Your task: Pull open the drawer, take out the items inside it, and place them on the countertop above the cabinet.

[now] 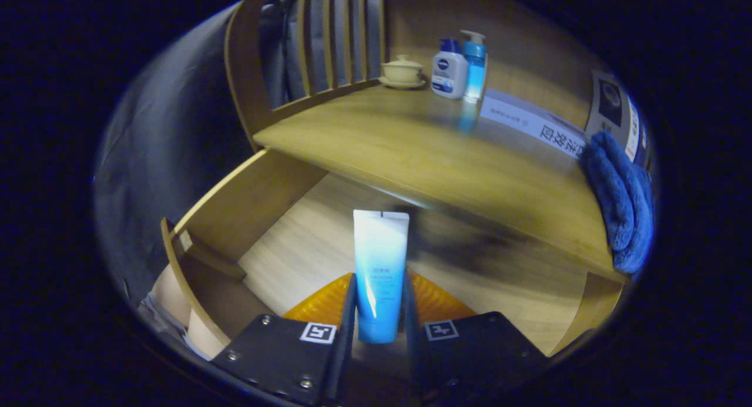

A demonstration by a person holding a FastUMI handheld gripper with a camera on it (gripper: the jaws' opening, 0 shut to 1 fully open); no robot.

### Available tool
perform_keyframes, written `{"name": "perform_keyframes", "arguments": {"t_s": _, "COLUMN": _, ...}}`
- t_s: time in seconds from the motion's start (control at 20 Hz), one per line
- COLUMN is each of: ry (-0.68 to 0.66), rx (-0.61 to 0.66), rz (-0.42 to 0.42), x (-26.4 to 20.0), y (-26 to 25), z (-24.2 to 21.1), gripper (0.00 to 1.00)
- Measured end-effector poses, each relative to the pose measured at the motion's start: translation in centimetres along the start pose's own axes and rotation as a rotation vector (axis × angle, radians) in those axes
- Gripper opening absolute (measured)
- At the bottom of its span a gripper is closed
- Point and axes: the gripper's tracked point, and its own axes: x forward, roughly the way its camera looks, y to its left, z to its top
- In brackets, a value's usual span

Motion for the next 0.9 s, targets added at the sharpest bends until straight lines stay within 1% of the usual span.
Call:
{"name": "perform_keyframes", "arguments": {"t_s": 0.15, "ry": -0.039, "rx": -0.057, "rz": 0.021, "x": -1.2, "y": 0.8, "z": 0.8, "gripper": 0.4}}
{"name": "perform_keyframes", "arguments": {"t_s": 0.3, "ry": -0.063, "rx": -0.072, "rz": 0.051, "x": -2.3, "y": 1.7, "z": 1.0, "gripper": 0.4}}
{"name": "perform_keyframes", "arguments": {"t_s": 0.5, "ry": -0.087, "rx": -0.075, "rz": 0.029, "x": -3.4, "y": 1.8, "z": 0.6, "gripper": 0.4}}
{"name": "perform_keyframes", "arguments": {"t_s": 0.65, "ry": -0.144, "rx": -0.05, "rz": 0.011, "x": -4.1, "y": 1.7, "z": 1.7, "gripper": 0.4}}
{"name": "perform_keyframes", "arguments": {"t_s": 0.8, "ry": -0.184, "rx": -0.04, "rz": 0.012, "x": -4.8, "y": 2.2, "z": 2.6, "gripper": 0.4}}
{"name": "perform_keyframes", "arguments": {"t_s": 0.9, "ry": -0.236, "rx": -0.024, "rz": 0.008, "x": -5.8, "y": 2.3, "z": 4.1, "gripper": 0.4}}
